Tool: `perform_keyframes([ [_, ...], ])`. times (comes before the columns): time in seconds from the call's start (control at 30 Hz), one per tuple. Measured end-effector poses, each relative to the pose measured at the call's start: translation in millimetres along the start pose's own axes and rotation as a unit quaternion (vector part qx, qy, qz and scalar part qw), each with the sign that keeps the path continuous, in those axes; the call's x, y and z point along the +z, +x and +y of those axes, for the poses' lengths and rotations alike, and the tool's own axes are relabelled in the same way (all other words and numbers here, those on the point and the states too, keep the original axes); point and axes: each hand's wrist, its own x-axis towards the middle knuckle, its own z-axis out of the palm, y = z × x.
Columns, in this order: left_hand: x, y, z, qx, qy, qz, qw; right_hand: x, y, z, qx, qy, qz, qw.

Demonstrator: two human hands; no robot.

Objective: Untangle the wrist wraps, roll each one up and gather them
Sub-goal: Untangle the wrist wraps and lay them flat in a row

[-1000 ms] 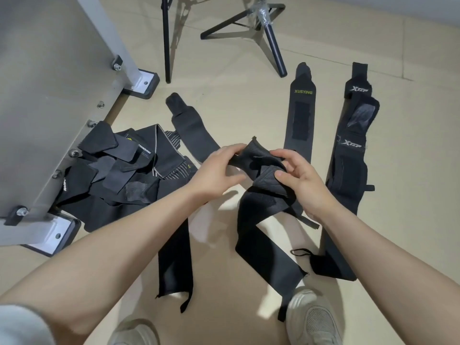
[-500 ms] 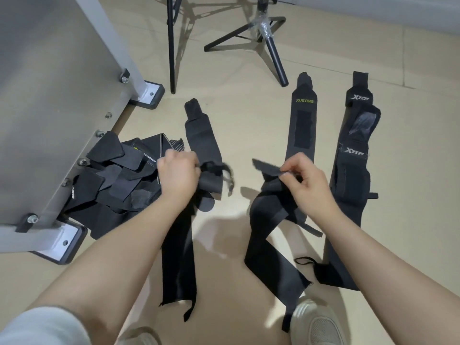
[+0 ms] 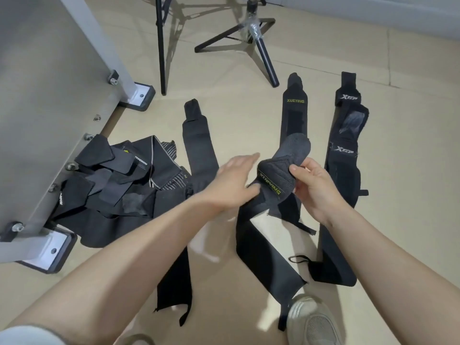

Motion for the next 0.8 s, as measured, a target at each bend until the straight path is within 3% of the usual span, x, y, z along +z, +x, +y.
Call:
perform_keyframes([
  [0.1,13,9,19,-0.051,-0.266,-0.024,0.962,-16,2,-7,0.004,0.047,0.003,0.999],
  [0.17,13,16,19,-0.087,-0.329,-0.036,0.94,-29,6,-12,0.0,0.052,0.039,0.998],
  [0.27,14,27,20,-0.054,-0.299,-0.11,0.946,-50,16,-14,0.002,0.074,0.106,0.992],
  [0.37,28,43,31,-0.064,-0.326,-0.177,0.926,-66,35,-14,0.016,0.09,0.129,0.987],
  [0.47,46,66,36,-0.135,-0.357,-0.07,0.922,-75,65,-13,0.046,-0.026,0.11,0.993],
  [0.57,61,88,32,-0.154,-0.294,0.02,0.943,-85,101,-10,0.05,-0.159,0.111,0.98],
  [0.67,74,104,30,-0.113,-0.184,0.011,0.976,-94,132,-9,0.037,-0.263,0.106,0.958],
  [0.8,87,126,24,-0.12,-0.111,-0.01,0.986,-102,156,0,0.037,-0.396,0.1,0.912],
])
